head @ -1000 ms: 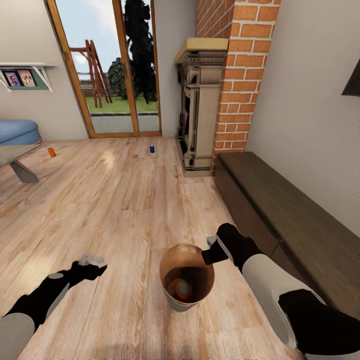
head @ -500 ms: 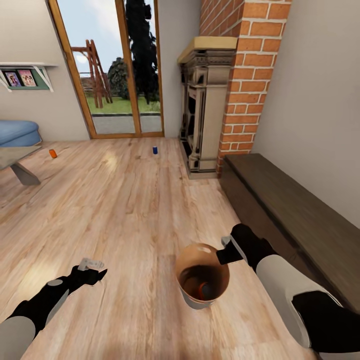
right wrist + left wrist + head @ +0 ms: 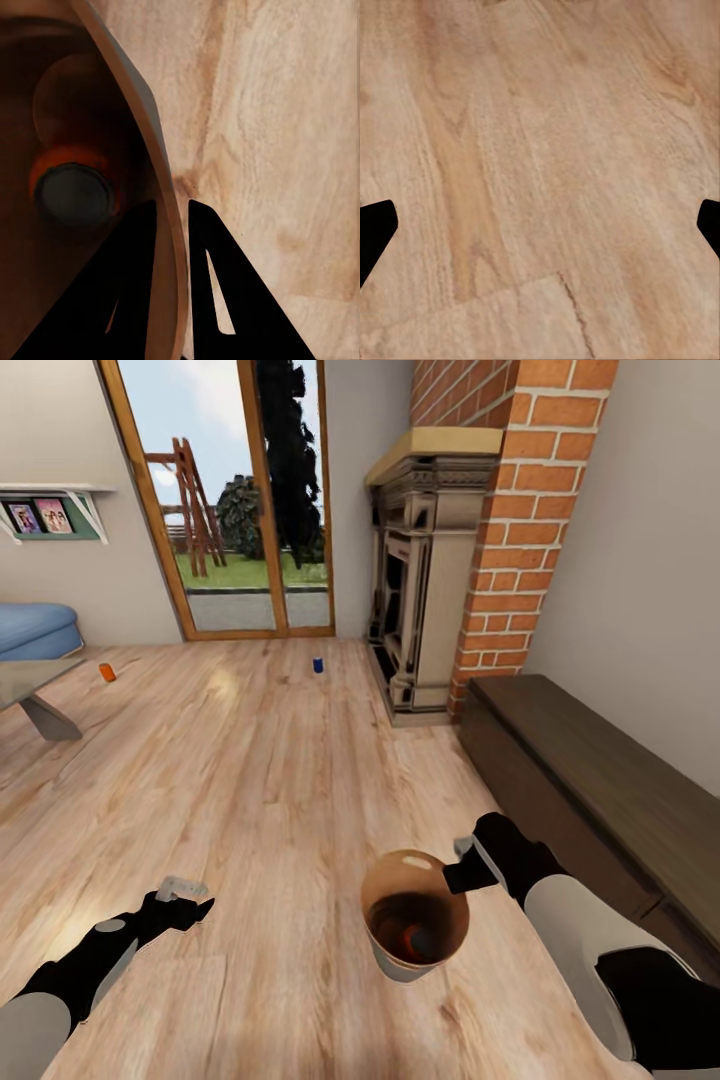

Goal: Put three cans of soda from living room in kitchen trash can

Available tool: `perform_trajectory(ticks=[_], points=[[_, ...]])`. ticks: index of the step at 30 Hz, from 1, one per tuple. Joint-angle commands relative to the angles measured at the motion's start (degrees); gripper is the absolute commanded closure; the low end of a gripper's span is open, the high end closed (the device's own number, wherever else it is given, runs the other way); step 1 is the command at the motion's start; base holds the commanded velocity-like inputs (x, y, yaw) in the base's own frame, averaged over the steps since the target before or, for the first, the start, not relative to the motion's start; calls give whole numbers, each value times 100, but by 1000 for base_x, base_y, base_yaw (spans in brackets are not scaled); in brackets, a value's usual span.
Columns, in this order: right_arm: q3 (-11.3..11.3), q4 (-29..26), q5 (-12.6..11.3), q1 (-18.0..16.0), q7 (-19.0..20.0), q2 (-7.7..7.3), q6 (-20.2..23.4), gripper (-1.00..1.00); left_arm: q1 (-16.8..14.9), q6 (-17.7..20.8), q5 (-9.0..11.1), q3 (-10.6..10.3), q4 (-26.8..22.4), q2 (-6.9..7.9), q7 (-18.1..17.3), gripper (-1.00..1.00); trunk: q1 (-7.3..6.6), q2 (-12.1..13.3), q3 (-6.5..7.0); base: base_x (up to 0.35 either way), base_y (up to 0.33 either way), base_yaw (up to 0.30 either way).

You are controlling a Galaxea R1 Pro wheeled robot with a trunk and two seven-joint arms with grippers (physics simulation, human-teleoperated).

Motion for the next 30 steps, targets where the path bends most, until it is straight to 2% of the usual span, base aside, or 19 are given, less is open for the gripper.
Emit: perform_trajectory(ticks=[1, 10, 14, 23, 30], points=[[-14, -3, -110, -2, 21, -5, 23, 100, 0, -1, -1, 0, 1, 0, 0, -100, 0, 0, 1, 272, 218, 0], [-24, 1, -126, 0, 162, -132, 66, 100, 5, -1, 11, 2, 1, 0, 0, -100, 0, 0, 1, 275, 214, 0], [-17, 5, -126, 0, 361, -142, 69, 100, 7, -1, 12, 2, 1, 0, -5, -100, 0, 0, 1, 282, 198, 0], [-11, 4, -126, 0, 468, -144, 75, 100, 8, 3, 18, 10, 1, -50, -4, -100, 0, 0, 1, 229, 148, 0], [-11, -1, -126, 0, 474, -136, 81, 100, 6, 71, 63, 17, -4, -69, -6, -100, -154, 280, 126, 20, 12, 0]])
